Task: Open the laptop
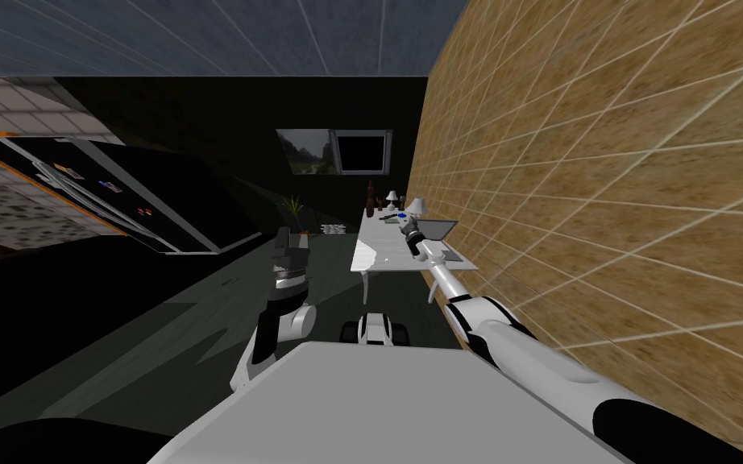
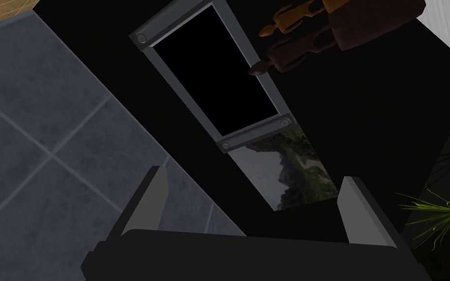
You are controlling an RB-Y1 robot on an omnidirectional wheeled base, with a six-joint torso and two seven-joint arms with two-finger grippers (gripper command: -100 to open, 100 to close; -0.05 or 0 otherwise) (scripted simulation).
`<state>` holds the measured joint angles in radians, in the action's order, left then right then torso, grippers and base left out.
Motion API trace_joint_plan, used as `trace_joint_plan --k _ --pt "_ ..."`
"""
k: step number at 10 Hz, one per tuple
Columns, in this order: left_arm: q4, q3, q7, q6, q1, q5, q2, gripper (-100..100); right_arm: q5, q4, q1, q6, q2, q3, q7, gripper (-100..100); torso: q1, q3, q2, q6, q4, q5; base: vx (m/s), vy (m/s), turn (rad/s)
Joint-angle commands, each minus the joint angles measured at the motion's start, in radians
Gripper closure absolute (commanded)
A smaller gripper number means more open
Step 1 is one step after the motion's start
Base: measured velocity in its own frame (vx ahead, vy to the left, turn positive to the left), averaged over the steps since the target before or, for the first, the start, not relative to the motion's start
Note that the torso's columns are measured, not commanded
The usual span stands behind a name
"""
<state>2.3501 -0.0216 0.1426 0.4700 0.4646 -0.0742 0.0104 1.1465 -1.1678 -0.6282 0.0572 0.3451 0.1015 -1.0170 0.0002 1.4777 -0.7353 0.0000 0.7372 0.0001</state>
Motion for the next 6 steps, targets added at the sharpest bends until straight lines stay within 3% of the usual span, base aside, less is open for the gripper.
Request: trace_joint_plan --k 1,6 --pt "0.0 0.0 0.0 0.0 0.0 0.0 0.0 0 0.036 -0.049 0.043 0.038 -0.032 -0.015 -0.003 -100 -0.001 0.001 0.002 0.0 0.0 0.0 0.097 -0.125 0.063" --pt "0.0 0.0 0.0 0.0 0.0 0.0 0.0 0 0.087 -0.126 0.115 0.142 -0.104 -0.064 -0.005 -100 0.001 -0.001 -0.001 0.0 0.0 0.0 0.192 -0.138 0.039"
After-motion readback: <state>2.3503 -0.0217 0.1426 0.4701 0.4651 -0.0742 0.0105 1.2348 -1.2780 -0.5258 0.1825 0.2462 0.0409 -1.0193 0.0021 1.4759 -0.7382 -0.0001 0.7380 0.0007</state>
